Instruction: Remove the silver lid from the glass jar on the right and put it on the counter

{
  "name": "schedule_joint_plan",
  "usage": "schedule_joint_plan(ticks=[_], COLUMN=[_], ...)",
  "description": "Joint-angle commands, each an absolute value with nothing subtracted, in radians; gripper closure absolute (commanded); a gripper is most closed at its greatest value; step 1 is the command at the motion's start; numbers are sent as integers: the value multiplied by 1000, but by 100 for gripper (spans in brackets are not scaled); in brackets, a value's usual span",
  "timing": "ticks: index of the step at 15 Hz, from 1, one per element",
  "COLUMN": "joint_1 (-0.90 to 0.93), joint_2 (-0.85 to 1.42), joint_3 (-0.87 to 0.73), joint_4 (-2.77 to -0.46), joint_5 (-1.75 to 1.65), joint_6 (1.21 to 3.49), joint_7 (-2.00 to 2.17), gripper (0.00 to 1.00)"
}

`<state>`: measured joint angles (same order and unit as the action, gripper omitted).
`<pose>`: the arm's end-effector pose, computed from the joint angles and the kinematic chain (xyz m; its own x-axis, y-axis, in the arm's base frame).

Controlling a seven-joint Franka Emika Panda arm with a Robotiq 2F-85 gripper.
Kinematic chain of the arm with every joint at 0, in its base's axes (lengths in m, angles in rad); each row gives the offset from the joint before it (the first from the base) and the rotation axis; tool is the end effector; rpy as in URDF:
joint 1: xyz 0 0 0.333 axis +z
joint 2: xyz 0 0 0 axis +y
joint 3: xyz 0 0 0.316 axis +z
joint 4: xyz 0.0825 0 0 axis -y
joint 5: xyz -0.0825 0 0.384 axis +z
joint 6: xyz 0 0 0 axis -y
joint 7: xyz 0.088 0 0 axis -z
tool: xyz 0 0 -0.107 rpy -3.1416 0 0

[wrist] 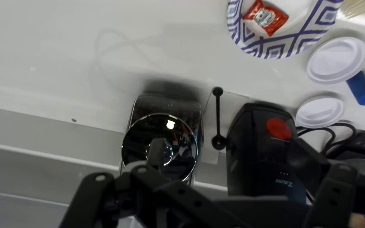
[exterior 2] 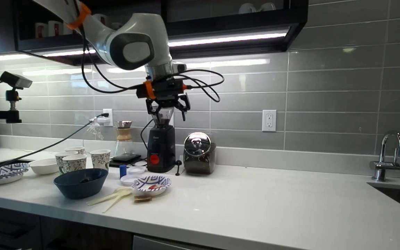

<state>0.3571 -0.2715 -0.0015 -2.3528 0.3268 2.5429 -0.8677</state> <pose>0.4666 0.1690 0.4867 0.4501 0.7548 0.4772 0.8136 -0.5669 0.1292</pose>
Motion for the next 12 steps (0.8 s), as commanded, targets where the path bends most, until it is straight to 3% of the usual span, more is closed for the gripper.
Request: schedule_joint_plan(ticks=[1, 8, 12], joint_1=[393, 314, 272], joint_2=[-152, 44, -7], joint_3=[-23, 68, 111], joint_4=[-2294, -2130, -2195], joint_5=[498, 659, 620], joint_6=[2649, 2674, 2677], joint_7=[-1050, -1171, -1139], gripper=[0, 0, 0])
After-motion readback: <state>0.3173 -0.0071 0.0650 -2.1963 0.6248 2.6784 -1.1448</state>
